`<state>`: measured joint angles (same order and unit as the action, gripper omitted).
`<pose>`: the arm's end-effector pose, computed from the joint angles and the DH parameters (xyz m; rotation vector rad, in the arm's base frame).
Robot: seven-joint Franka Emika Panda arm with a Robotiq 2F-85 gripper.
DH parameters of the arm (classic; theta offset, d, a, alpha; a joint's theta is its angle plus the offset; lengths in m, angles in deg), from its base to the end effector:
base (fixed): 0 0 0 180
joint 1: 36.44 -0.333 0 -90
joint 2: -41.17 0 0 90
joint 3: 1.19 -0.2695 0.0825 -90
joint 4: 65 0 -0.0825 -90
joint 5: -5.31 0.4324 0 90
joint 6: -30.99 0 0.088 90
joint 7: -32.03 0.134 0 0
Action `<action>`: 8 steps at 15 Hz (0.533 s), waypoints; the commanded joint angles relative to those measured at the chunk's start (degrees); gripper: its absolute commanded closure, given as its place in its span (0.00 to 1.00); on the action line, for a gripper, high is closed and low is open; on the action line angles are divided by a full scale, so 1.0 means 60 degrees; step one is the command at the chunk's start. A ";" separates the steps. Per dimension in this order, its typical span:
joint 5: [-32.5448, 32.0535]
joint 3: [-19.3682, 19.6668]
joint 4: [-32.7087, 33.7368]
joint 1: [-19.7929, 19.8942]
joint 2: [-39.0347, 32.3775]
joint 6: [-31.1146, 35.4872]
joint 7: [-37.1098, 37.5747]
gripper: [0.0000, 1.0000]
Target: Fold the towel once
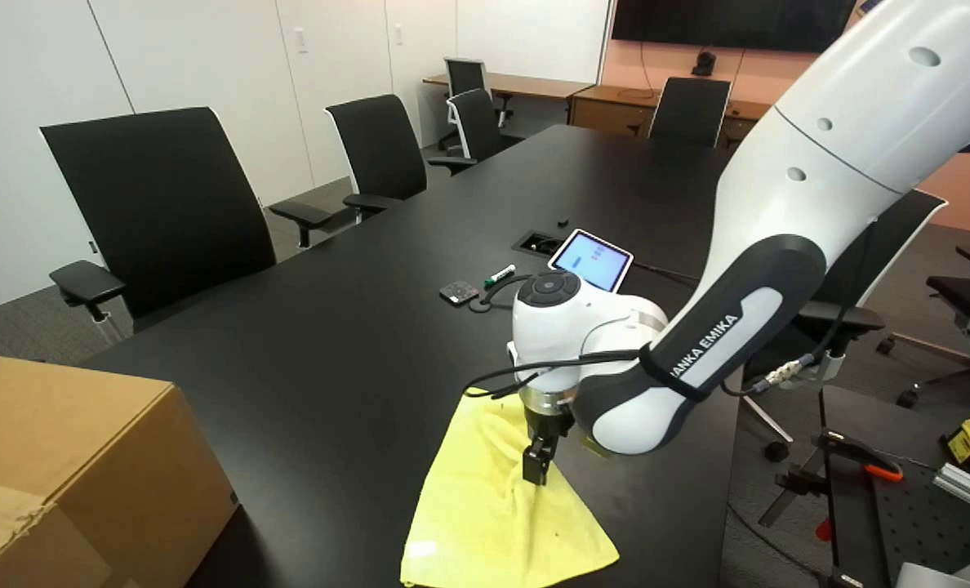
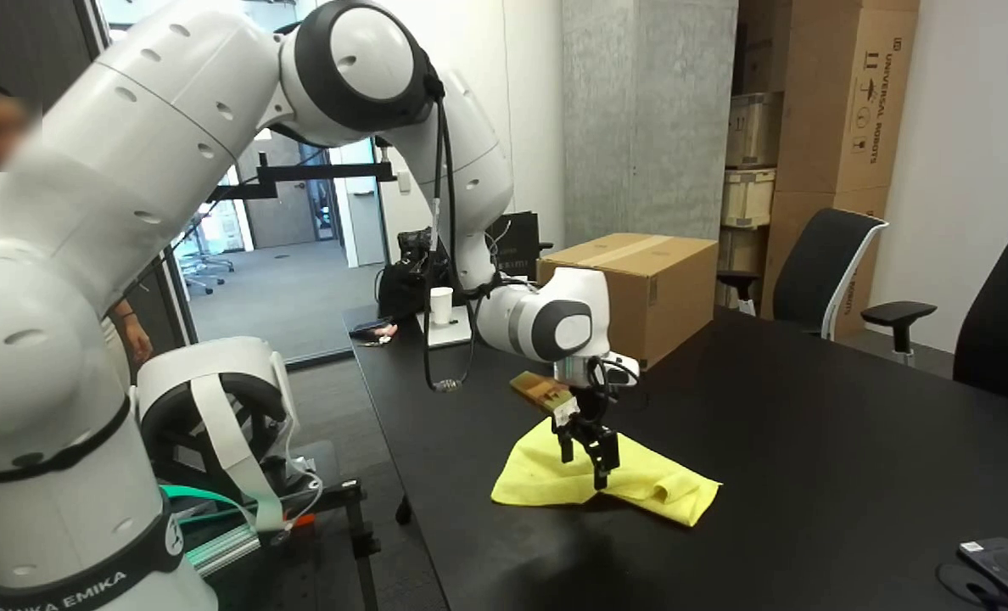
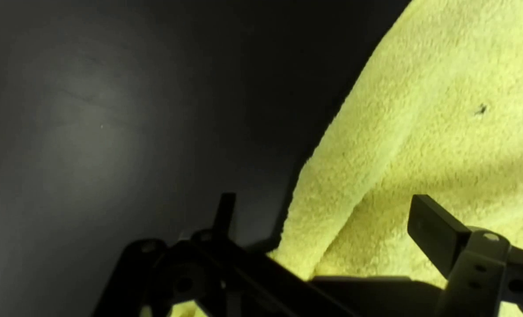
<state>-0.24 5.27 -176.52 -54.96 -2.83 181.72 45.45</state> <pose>0.5681 0.1122 -0.0278 2.9991 0.1367 -0.0790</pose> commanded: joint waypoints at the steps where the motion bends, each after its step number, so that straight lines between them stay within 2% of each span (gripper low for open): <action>1: -0.0174 -0.0233 -0.0902 0.0019 0.0167 0.1127 0.0204 0.00; 5: 0.0036 -0.0320 -0.1504 -0.0144 0.0004 0.2563 0.0340 0.00; 8: 0.0196 -0.0230 -0.1620 -0.0412 -0.0126 0.2616 0.0596 0.00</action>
<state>-0.20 3.26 -184.65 -55.63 -3.76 195.60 47.04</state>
